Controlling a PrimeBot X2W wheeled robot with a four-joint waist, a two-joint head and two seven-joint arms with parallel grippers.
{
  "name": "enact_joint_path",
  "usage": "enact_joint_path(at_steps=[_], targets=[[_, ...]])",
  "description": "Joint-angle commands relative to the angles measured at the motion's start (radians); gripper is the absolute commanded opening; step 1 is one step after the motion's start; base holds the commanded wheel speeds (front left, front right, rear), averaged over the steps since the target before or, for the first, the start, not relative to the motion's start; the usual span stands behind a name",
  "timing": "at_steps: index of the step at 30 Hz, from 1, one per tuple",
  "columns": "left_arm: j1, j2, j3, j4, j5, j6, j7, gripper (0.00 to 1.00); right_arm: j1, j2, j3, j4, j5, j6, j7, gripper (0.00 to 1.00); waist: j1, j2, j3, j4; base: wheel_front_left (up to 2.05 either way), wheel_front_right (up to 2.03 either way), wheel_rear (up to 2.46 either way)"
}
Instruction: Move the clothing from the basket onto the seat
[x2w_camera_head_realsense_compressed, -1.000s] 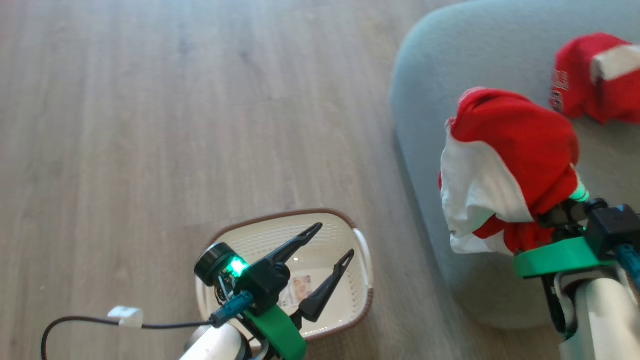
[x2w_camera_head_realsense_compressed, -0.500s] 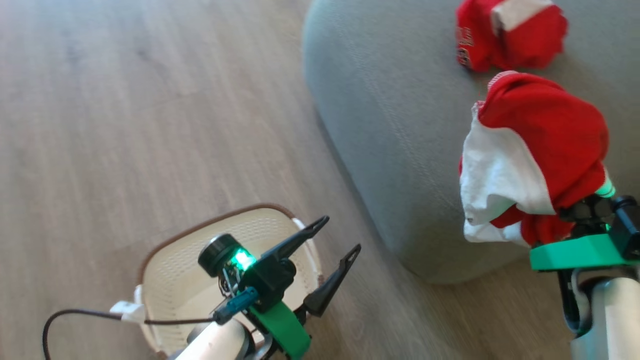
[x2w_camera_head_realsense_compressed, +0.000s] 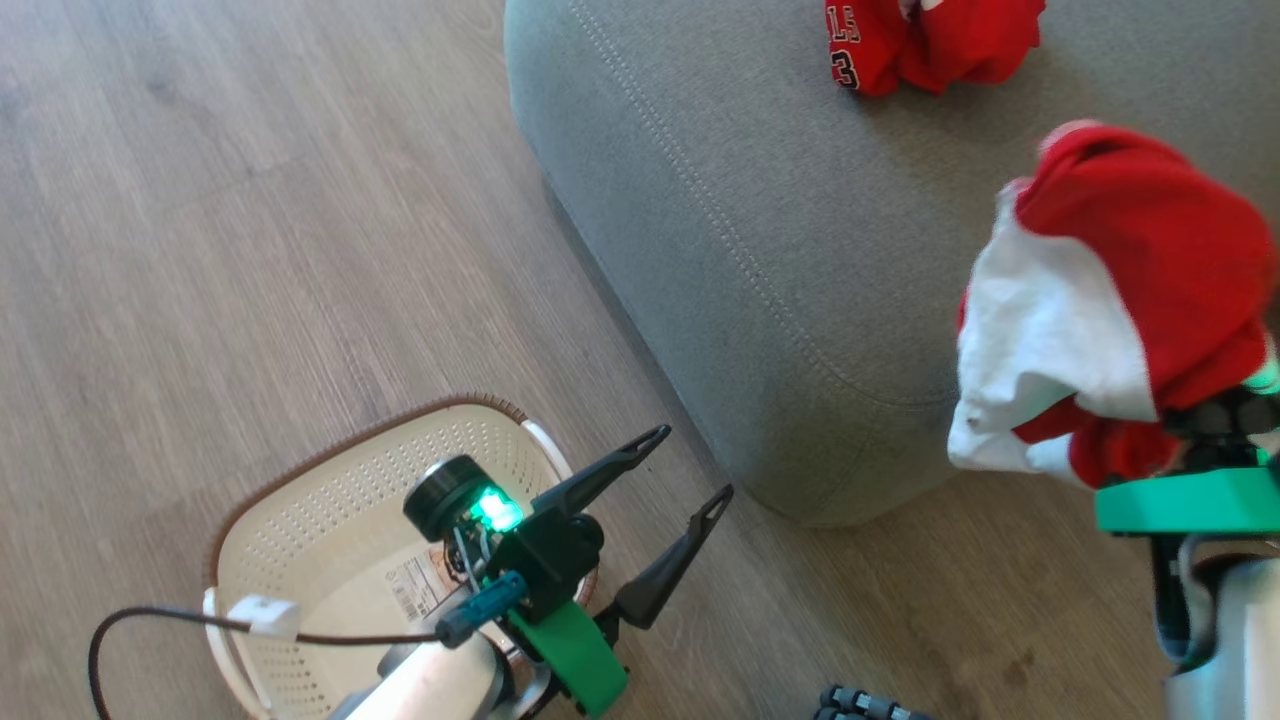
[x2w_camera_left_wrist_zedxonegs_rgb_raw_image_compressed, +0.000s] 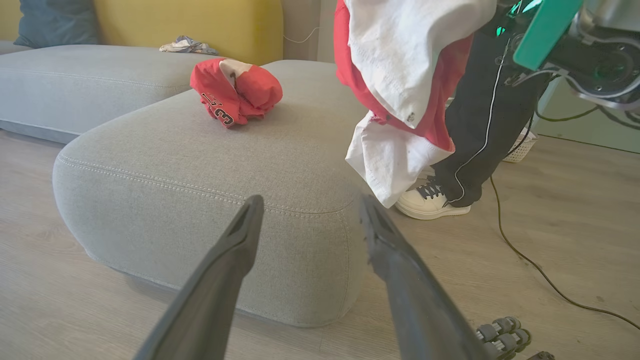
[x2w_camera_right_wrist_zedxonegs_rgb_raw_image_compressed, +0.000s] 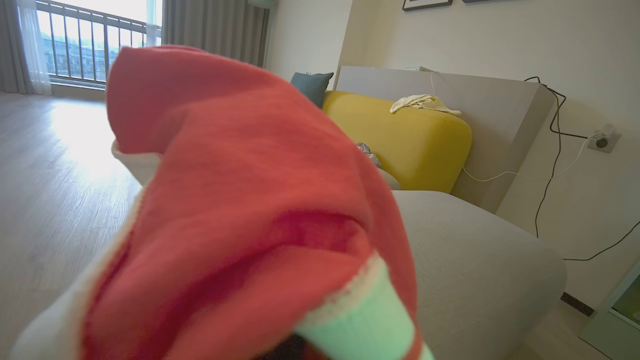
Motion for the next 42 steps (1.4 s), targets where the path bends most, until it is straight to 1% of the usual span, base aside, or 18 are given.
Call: enact_joint_path(at_steps=[1,4,6,13,17,18,21,26,28,29,33,35,37,42], targets=[[-0.052,0.011,0.018,-0.033,0.006,-0.001,-0.005,1.00,-0.020,-0.008,0.002,-0.049,-0.004,0.000,-0.006,0.00,-0.0001,0.0000,0.005,0.006,0.00,0.00,0.00],[-0.060,0.013,0.014,-0.033,0.005,-0.001,-0.005,1.00,-0.050,-0.008,-0.027,-0.070,-0.009,0.000,-0.006,0.00,-0.0001,0.0000,0.019,0.017,0.00,0.00,0.00],[-0.067,0.018,0.012,-0.034,0.004,-0.001,-0.005,1.00,-0.080,-0.019,-0.051,-0.088,-0.015,0.000,-0.006,0.00,-0.0001,0.0000,0.034,0.025,0.00,0.00,0.00],[-0.102,0.059,-0.007,-0.040,0.010,-0.001,-0.005,1.00,-0.245,-0.113,-0.149,-0.136,0.000,0.000,-0.006,0.00,-0.0001,0.0000,0.128,0.052,0.00,0.00,0.00],[-0.132,0.091,-0.037,-0.058,0.021,-0.001,-0.005,1.00,-0.363,-0.156,-0.201,-0.113,0.044,0.000,-0.006,0.00,-0.0001,0.0000,0.194,0.071,0.00,0.00,0.00],[-0.141,0.099,-0.045,-0.064,0.022,-0.001,-0.005,1.00,-0.385,-0.179,-0.205,-0.098,0.045,0.000,-0.006,0.00,-0.0001,0.0000,0.212,0.077,0.00,0.00,0.00],[-0.166,0.122,-0.062,-0.079,0.018,-0.001,-0.005,1.00,-0.463,-0.255,-0.212,-0.034,0.045,0.000,-0.006,0.00,-0.0001,0.0000,0.261,0.099,0.00,0.00,0.00],[-0.189,0.149,-0.088,-0.093,0.012,-0.001,-0.005,1.00,-0.618,-0.344,-0.238,0.088,0.084,0.000,-0.006,0.00,-0.0001,0.0000,0.337,0.134,0.00,0.00,0.00],[-0.201,0.158,-0.101,-0.098,0.013,-0.001,-0.005,1.00,-0.677,-0.377,-0.248,0.146,0.094,0.000,-0.006,0.00,-0.0001,0.0000,0.365,0.152,0.00,0.00,0.00],[-0.201,0.158,-0.101,-0.098,0.013,-0.001,-0.005,1.00,-0.677,-0.377,-0.248,0.146,0.094,0.000,-0.006,0.00,-0.0001,0.0000,0.365,0.152,0.00,0.00,0.00],[-0.225,0.166,-0.108,-0.107,0.013,-0.001,-0.005,1.00,-0.779,-0.438,-0.266,0.279,0.091,0.000,-0.006,0.00,-0.0001,0.0000,0.415,0.193,0.00,0.00,0.00],[-0.234,0.164,-0.099,-0.110,0.009,-0.001,-0.005,1.00,-0.810,-0.474,-0.261,0.343,0.068,0.000,-0.006,0.00,-0.0001,0.0000,0.436,0.215,0.00,0.00,0.00],[-0.238,0.162,-0.079,-0.115,0.006,-0.001,-0.005,1.00,-0.842,-0.490,-0.268,0.413,0.063,0.000,-0.006,0.00,-0.0001,0.0000,0.454,0.231,0.00,0.00,0.00],[-0.238,0.172,-0.066,-0.122,0.008,-0.001,-0.005,1.00,-0.912,-0.486,-0.286,0.633,0.064,0.000,0.005,0.00,-0.0001,0.0000,0.490,0.257,0.00,0.00,0.00]])
